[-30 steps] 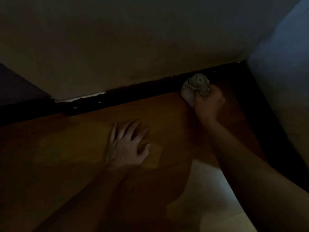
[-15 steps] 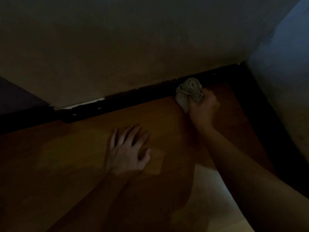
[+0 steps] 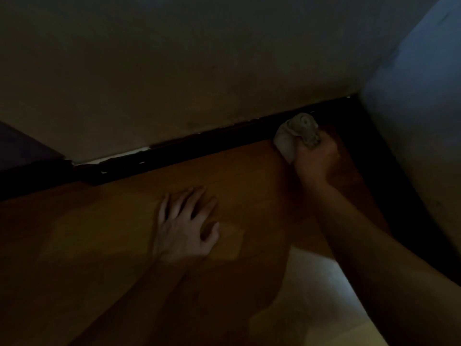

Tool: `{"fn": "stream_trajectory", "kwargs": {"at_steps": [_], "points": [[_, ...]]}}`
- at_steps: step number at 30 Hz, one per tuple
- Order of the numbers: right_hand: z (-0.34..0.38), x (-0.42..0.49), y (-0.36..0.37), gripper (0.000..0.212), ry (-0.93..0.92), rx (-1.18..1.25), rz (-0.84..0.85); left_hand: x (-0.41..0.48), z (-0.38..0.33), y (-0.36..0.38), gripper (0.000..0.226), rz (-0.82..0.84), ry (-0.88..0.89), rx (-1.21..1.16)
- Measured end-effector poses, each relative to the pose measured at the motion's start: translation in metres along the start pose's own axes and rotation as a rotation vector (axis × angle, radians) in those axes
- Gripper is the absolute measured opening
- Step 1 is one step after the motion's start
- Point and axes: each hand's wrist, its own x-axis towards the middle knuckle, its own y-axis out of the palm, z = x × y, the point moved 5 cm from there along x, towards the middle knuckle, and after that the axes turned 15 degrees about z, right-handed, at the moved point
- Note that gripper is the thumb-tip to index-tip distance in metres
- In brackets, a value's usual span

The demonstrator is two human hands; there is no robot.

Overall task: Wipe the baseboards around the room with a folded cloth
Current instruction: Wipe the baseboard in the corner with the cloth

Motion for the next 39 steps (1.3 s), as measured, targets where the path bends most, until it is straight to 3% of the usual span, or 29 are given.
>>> {"fn": "stream_trajectory", "kwargs": {"at_steps": [3, 7, 19, 24, 30, 36, 39], "points": [[-0.004, 0.008, -0.011, 0.023, 0.065, -0.011, -0.06, 0.0, 0.0, 0.0, 0.056, 0.0, -0.004, 0.0], [-0.003, 0.008, -0.007, 0.023, 0.008, -0.024, 0.006, 0.0, -0.001, -0.001, 0.056, -0.009, -0.003, -0.007], [-0.004, 0.008, -0.011, 0.018, 0.073, 0.076, -0.04, 0.0, -0.003, -0.003, 0.055, -0.007, -0.013, -0.014], [0.007, -0.015, 0.02, 0.011, -0.073, 0.039, 0.14, -0.001, -0.002, -0.003, 0.055, -0.015, -0.006, -0.009], [0.004, -0.011, 0.015, 0.015, -0.031, 0.019, 0.04, -0.001, -0.002, -0.003, 0.054, 0.022, -0.016, -0.005], [0.016, -0.029, 0.036, 0.01, -0.145, -0.019, 0.195, -0.001, -0.002, -0.004, 0.055, 0.014, -0.015, -0.016], [0.01, -0.016, 0.022, 0.014, -0.09, -0.023, 0.116, -0.001, -0.001, -0.004, 0.056, 0.021, -0.014, -0.005]]}}
